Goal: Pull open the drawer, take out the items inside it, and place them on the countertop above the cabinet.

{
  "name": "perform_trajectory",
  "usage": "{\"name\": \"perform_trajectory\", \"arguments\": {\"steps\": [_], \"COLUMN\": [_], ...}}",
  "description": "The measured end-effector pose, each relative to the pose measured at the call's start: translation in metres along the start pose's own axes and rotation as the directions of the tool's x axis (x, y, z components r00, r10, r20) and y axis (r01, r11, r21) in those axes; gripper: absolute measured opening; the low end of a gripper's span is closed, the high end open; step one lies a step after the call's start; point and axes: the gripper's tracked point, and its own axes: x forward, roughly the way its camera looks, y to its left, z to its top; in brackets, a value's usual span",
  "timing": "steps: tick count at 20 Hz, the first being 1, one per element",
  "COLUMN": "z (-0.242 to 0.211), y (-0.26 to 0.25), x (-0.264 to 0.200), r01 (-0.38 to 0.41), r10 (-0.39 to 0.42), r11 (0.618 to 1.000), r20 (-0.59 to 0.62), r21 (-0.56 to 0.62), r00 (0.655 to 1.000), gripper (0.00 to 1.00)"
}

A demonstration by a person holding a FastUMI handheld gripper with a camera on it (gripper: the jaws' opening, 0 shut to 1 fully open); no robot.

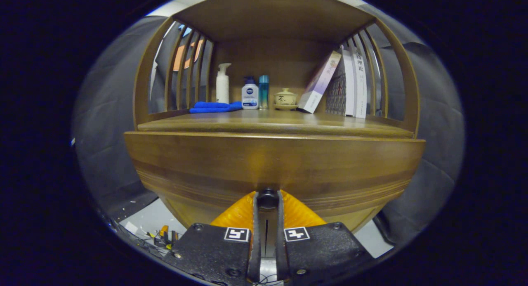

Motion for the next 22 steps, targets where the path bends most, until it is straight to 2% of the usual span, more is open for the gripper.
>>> {"name": "perform_trajectory", "arguments": {"steps": [22], "z": [-0.045], "y": [0.002], "x": [-0.107], "r01": [-0.045], "r10": [0.044], "r11": [0.999], "r20": [-0.025], "r21": [-0.023], "r00": [0.999], "gripper": [0.18]}}
